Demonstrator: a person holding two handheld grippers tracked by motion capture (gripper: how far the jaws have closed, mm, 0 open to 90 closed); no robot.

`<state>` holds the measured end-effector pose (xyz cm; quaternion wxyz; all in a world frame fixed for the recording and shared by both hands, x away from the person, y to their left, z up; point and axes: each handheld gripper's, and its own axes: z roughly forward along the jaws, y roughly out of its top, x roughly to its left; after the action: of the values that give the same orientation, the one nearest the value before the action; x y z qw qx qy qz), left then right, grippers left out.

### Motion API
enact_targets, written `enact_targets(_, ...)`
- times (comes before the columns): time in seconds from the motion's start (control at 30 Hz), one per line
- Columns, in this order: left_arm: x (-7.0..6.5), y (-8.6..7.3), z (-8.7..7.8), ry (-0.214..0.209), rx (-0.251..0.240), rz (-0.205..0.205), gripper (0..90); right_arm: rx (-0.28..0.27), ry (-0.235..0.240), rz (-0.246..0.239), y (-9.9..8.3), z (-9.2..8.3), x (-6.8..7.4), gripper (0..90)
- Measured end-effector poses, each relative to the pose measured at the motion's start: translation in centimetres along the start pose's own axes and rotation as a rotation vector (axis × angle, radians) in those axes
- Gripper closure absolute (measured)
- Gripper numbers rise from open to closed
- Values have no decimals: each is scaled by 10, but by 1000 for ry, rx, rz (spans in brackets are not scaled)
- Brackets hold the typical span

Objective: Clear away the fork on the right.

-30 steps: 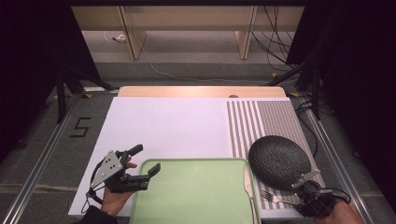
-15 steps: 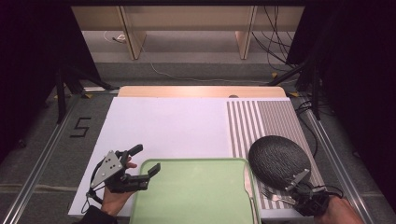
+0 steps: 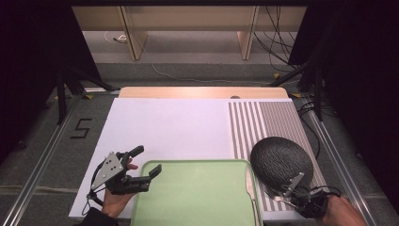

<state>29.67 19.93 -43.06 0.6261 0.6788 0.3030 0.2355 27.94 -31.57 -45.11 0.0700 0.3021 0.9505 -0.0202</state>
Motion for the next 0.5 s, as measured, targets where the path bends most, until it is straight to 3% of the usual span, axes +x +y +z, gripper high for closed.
enact_targets(0.2, 0, 0, 0, -1, -1, 0, 114, 8, -7, -43, 2, 0, 2, 831)
enact_targets(0.27, 0, 0, 0, -1, -1, 0, 114, 15, -11, -33, 2, -1, 4, 834)
enact_targets(0.5, 0, 0, 0, -1, -2, 0, 114, 6, -24, -64, 2, -3, 5, 838)
